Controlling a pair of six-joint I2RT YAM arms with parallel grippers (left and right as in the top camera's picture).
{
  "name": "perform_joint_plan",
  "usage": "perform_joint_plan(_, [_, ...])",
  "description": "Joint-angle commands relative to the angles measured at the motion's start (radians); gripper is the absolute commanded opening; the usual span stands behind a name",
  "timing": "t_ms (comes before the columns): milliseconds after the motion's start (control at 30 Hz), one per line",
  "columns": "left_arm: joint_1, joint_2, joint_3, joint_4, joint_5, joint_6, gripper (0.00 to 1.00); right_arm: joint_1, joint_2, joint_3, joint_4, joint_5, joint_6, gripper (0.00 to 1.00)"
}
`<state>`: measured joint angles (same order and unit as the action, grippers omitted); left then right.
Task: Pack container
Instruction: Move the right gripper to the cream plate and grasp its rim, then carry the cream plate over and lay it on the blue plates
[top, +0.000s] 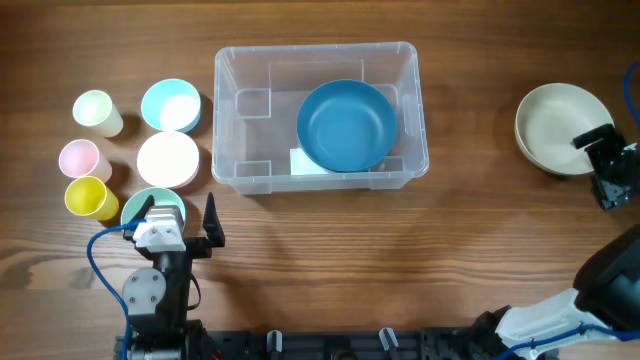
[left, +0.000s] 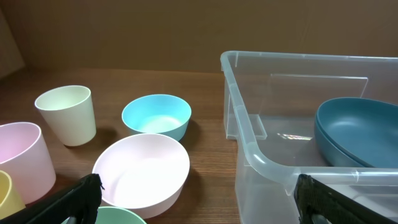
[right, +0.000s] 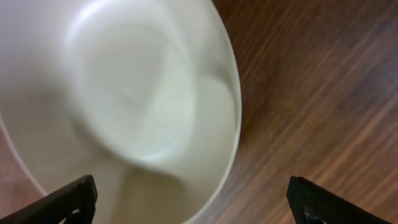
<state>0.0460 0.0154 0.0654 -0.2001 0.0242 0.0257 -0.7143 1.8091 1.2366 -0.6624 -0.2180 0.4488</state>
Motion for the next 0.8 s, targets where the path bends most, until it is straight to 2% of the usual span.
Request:
perform_joint_plan(0, [-0.001,-0.008,-0.006,0.004,0.008,0.019,1.00,0.005,0.057,-0.003,0.013,-0.032,-0.001,0.97])
perform_joint_plan(67, [-0.001,-0.008,-0.006,0.004,0.008,0.019,1.00,0.008,0.082,-0.003,0.026,-0.046,-0.001,0.94])
perform_joint_plan(167, [-0.001,-0.008,-0.006,0.004,0.008,0.019,1.00,0.010,0.107,-0.003,0.032,-0.046,-0.002,0.82])
perform_joint_plan(233, [-0.001,-0.008,-0.006,0.004,0.008,0.019,1.00,0.010,0.127,-0.004,0.036,-0.046,-0.002,0.65])
perform_joint_plan(300, [-0.001,-0.008,-0.006,0.004,0.008,0.019,1.00,0.010,0.133,-0.005,0.037,-0.046,-0.003,0.57])
perform_joint_plan(333, [-0.001,-0.008,-0.006,0.004,0.008,0.019,1.00,0.010,0.133,-0.007,0.038,-0.046,-0.005,0.45])
perform_joint_plan(367, [-0.001,-0.008,-0.006,0.004,0.008,0.019,1.00,0.010,0.133,-0.007,0.037,-0.046,-0.011,0.24])
perform_joint_plan(400, [-0.001,-0.008,-0.006,0.004,0.008,0.019,1.00,0.010,0.133,-0.007,0.037,-0.051,-0.019,0.13])
perform_joint_plan(433, [-0.001,-0.008,-0.006,0.004,0.008,0.019,1.00,0.010,0.132,-0.007,0.037,-0.060,-0.028,0.08])
perform_joint_plan(600, [-0.001,-0.008,-0.006,0.004,0.008,0.019,1.00,0.014,0.087,-0.006,0.050,-0.133,-0.057,0.04])
perform_joint_plan(767, [-0.001,-0.008,-0.006,0.004,0.008,0.019,1.00,0.055,-0.080,0.039,0.041,-0.206,-0.109,0.04])
